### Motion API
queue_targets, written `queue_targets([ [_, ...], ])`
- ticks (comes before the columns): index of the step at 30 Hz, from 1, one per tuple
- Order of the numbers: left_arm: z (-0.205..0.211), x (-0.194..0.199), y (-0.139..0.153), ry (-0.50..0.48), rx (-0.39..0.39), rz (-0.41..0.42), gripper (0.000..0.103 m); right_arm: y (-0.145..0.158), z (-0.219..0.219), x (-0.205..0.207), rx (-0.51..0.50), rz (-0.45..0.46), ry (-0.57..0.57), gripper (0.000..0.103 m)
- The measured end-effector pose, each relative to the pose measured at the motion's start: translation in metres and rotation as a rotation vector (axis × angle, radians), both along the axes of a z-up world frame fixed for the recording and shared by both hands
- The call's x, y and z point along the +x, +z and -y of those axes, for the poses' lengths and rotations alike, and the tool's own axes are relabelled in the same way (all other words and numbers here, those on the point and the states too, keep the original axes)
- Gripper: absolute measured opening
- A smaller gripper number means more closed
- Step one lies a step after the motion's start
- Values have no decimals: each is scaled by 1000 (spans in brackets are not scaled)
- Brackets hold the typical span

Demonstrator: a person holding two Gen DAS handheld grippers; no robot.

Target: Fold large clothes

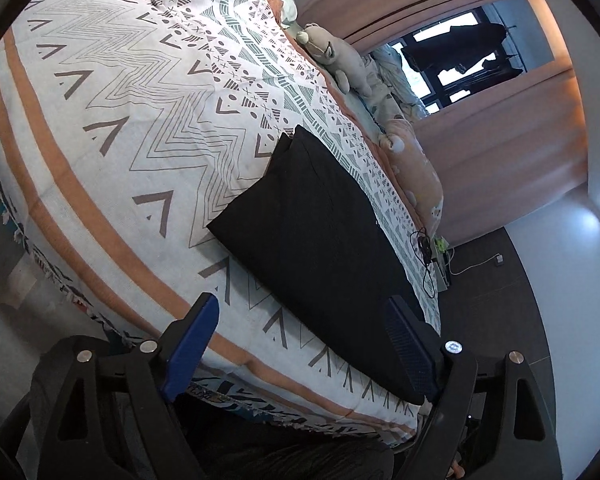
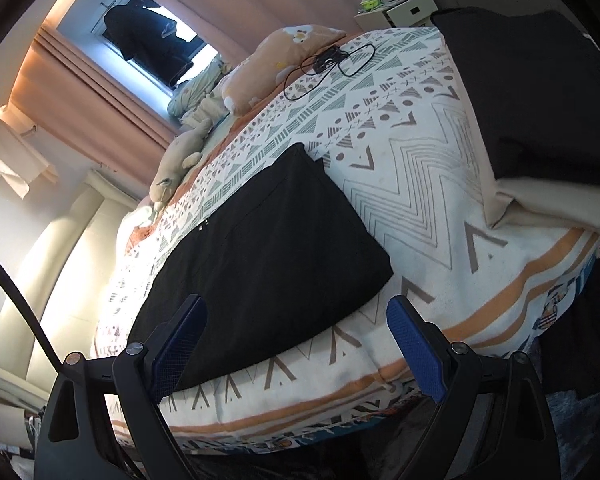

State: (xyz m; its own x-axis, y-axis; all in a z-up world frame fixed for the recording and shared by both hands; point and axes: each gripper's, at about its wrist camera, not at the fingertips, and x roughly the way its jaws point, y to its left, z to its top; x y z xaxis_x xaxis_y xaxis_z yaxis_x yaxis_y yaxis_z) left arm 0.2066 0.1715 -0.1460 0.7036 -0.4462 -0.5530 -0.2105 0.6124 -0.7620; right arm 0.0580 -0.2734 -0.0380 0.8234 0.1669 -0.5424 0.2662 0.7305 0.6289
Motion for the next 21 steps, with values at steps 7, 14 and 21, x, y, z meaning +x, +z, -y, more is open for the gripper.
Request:
queue_targets([
  [7,7,12,-15,-21,0,-30,86,-22,-16,8,29,3,32,91],
  [14,15,39,-29,-35,2,-65,86,-30,-22,21,46,-4,31,91],
  [21,28,71,-49,-42,-4,-119,86,-41,-18,50,92,-19,37,91],
])
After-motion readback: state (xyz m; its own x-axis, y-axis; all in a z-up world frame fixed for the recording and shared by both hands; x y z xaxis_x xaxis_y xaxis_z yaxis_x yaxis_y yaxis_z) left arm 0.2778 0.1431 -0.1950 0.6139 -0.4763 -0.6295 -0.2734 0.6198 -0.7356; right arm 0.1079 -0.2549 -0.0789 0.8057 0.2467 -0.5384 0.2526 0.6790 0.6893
